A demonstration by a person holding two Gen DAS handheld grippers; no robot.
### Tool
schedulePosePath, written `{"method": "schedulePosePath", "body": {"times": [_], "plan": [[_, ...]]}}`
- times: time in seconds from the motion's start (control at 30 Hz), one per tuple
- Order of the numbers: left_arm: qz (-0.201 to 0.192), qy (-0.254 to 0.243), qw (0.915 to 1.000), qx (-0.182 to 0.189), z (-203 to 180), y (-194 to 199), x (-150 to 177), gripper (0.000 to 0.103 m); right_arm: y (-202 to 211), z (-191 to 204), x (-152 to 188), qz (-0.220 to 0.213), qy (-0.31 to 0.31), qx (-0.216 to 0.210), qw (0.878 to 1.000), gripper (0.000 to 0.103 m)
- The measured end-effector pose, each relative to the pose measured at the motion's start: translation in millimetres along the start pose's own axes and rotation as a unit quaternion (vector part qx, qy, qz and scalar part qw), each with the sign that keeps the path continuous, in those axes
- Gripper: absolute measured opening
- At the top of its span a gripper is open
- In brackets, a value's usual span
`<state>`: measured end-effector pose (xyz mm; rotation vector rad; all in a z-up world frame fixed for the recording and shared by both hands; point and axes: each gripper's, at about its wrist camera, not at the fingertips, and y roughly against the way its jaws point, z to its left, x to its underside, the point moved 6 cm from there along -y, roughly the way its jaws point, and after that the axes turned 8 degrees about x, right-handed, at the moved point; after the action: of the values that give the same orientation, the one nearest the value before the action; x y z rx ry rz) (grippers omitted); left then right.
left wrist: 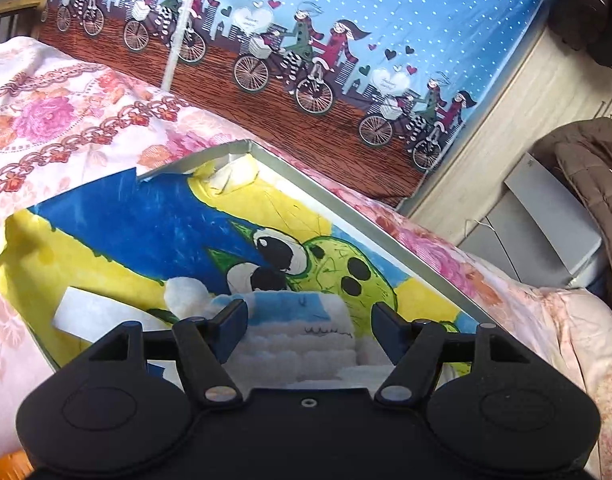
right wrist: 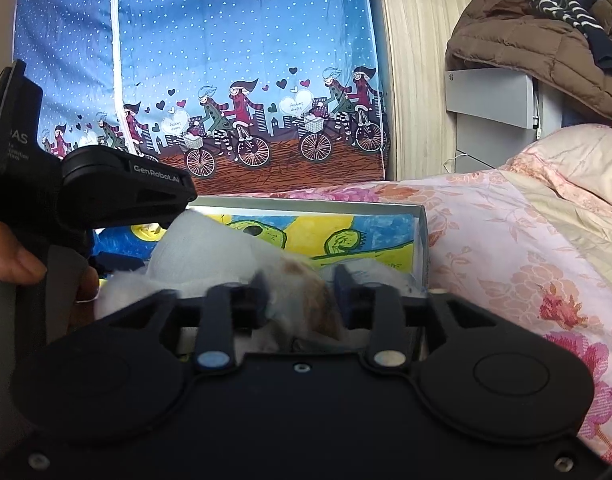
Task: Organize soft objects
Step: 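Lower the white tissue into the tray with the left gripper while the right gripper releases the clear bag inside, then withdraw both tools from the tray toward the beige pouch and white cloth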
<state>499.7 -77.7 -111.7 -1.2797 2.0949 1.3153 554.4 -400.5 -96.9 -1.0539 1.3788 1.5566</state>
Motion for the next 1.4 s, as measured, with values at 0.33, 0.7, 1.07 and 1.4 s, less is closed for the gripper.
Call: {"method": "schedulePosePath", "body": {"times": [0.33,0.7,1.07,1.4], "plan": [[-0.005,-0.014,0.9997,-0.022,4.2,26.5,-10.9,0.071,24.5,11.6,-22.4,-0.003,0.024,-0.018,1.000,0.076],[0.029,-0.071,0.9970,0.007,24.6,92.8,-23.2,0.073,68.9,32.1,-52.0,-0.004,0.077,-0.019,0.997,0.089],[0.039,-0.096,0.9931,0.054,24.7,145.1,23.9,0.077,125.2,28.2,-51.5,0.006,0.094,0.008,0.995,0.102],[0.043,-0.131,0.9878,0.071,43.5,179.2,60.8,0.077,164.9,19.6,-28.4,0.005,0.090,0.028,0.996,0.102]]}}
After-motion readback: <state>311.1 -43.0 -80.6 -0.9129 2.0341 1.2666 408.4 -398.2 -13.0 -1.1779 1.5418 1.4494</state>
